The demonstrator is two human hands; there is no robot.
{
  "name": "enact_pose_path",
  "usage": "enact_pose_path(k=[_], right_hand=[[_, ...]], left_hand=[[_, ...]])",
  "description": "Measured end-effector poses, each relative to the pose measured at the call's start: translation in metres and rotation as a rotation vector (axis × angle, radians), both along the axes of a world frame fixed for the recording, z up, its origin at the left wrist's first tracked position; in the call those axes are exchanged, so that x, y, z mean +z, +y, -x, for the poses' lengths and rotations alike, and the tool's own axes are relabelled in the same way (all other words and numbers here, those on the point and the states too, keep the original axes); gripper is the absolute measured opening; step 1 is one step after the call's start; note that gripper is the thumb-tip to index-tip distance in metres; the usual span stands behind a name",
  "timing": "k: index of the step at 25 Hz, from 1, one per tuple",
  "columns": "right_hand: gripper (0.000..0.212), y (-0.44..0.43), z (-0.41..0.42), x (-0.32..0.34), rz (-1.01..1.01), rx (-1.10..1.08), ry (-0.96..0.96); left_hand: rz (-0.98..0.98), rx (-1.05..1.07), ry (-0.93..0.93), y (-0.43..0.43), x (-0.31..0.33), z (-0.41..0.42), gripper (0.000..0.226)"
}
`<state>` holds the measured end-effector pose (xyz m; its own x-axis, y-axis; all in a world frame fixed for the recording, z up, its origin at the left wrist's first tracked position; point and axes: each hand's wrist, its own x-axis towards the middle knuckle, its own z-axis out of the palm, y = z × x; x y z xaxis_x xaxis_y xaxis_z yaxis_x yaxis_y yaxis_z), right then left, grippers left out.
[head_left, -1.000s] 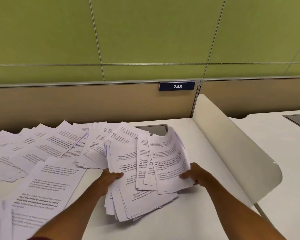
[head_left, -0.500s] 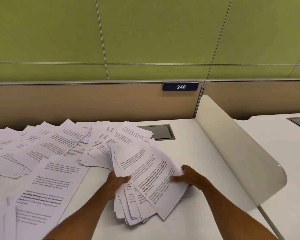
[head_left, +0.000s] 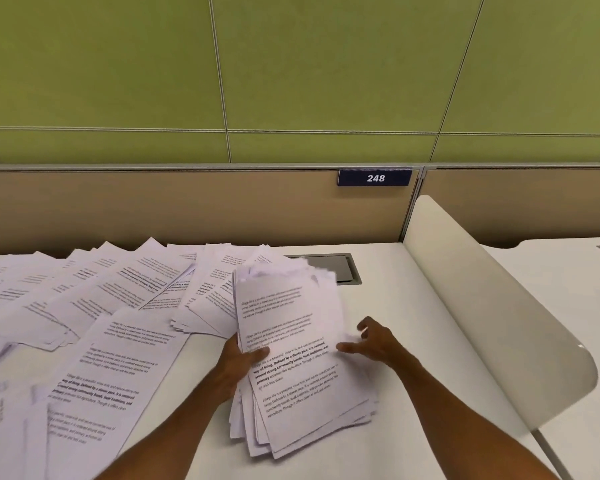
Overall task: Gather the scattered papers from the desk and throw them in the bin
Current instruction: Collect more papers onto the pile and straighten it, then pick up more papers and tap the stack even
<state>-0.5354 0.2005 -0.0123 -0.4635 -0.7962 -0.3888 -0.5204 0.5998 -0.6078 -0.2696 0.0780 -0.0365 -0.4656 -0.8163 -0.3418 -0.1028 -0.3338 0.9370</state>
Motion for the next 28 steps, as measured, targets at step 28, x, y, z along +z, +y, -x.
enact_pose_path(k=[28], right_hand=[[0.031,-0.012,0.005,-0.018,0.370,-0.146,-0.615]], left_hand=[[0.433,0.219,-0.568,-0.099,0.017,-0.016,0.033]])
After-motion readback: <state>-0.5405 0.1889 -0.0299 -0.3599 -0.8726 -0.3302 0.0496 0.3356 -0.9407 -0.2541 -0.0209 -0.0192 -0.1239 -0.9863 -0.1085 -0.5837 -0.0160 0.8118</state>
